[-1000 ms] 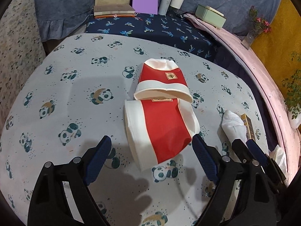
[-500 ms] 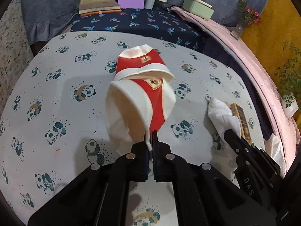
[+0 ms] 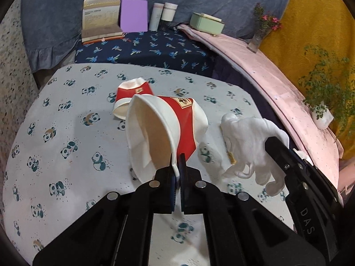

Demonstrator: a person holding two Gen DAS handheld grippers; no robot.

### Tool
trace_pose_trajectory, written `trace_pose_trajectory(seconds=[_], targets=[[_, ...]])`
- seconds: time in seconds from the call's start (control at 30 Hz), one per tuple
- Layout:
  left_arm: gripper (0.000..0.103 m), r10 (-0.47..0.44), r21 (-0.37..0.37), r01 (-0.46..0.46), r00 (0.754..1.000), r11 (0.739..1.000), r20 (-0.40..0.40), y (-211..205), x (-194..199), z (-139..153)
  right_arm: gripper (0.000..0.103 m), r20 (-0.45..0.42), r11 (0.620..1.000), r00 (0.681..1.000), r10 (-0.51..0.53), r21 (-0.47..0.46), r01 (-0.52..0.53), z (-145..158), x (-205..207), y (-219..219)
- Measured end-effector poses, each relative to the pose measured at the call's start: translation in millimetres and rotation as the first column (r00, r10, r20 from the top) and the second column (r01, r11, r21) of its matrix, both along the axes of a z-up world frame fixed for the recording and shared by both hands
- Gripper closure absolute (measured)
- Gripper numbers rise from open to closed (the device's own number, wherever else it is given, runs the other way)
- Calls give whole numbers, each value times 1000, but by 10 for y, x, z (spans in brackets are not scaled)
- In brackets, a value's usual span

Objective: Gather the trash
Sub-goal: 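Carry the paper cup and tissue over the bin with both grippers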

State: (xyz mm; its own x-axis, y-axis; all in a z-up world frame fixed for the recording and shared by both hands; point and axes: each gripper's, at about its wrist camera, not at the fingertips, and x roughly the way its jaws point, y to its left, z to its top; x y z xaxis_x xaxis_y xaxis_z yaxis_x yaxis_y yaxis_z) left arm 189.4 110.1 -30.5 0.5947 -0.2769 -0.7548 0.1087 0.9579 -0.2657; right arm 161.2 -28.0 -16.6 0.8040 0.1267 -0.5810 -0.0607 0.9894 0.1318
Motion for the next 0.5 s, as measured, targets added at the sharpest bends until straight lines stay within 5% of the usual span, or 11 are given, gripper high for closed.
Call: trace_pose_trajectory(seconds=[0.5], targets=[[101,-170,39,167,982,985,77,-892,-613,358,100,92,989,984,-150,18,149,364,-830,-851]])
